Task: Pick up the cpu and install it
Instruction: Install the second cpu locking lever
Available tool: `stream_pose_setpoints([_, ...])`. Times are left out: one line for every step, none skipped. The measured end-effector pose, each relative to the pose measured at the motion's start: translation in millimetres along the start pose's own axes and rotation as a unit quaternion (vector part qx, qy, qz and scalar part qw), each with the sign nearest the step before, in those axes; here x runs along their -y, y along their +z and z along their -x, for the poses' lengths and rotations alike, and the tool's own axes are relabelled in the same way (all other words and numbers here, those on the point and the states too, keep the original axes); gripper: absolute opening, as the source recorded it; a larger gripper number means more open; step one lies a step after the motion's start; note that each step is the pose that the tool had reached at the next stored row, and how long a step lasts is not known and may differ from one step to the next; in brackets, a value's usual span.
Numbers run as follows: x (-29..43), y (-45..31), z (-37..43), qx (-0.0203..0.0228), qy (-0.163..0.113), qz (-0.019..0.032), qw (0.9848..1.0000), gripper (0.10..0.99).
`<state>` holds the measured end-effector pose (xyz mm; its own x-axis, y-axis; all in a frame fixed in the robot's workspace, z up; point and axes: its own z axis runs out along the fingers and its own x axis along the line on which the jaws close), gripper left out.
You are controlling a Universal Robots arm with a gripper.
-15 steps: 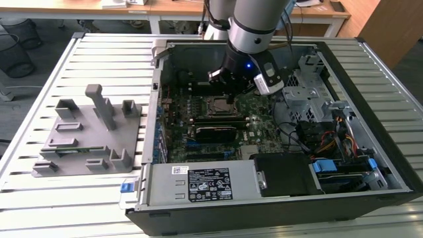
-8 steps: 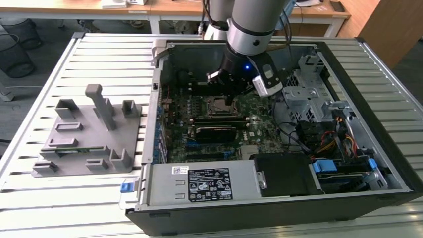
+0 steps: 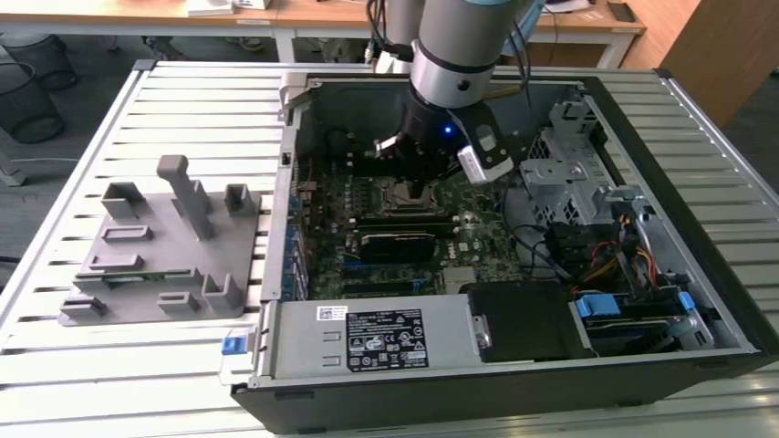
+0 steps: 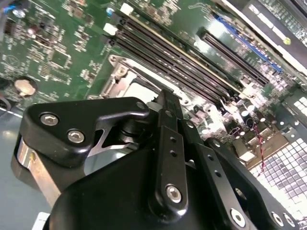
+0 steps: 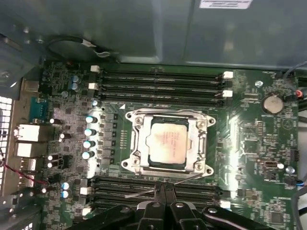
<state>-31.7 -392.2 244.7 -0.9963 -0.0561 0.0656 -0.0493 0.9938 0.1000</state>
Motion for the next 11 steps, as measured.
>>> stream_pose_setpoints([0.1,0.8,-2.0,0.0,0.0,0.0,1.0,0.106])
stream_pose_setpoints([0.2,1.7,-4.0,0.0,0.0,0.0,1.0,0.106])
stream_pose_setpoints([0.3,2.6,-5.9,0.0,0.0,0.0,1.0,0.106])
stream_pose_setpoints([0.4,3.5,-7.6,0.0,0.0,0.0,1.0,0.106])
stream_pose_setpoints([0.5,4.4,-9.1,0.0,0.0,0.0,1.0,0.106])
stream_pose_setpoints([0.7,5.4,-10.4,0.0,0.0,0.0,1.0,0.106])
stream_pose_setpoints([0.8,6.4,-11.5,0.0,0.0,0.0,1.0,0.106])
stream_pose_setpoints([0.9,7.4,-12.4,0.0,0.0,0.0,1.0,0.106])
stream_pose_setpoints([1.0,8.7,-13.1,0.0,0.0,0.0,1.0,0.106])
stream_pose_setpoints([1.1,10.2,-13.7,0.0,0.0,0.0,1.0,0.106])
stream_pose_setpoints([1.2,11.9,-14.1,0.0,0.0,-0.0001,1.0,0.106])
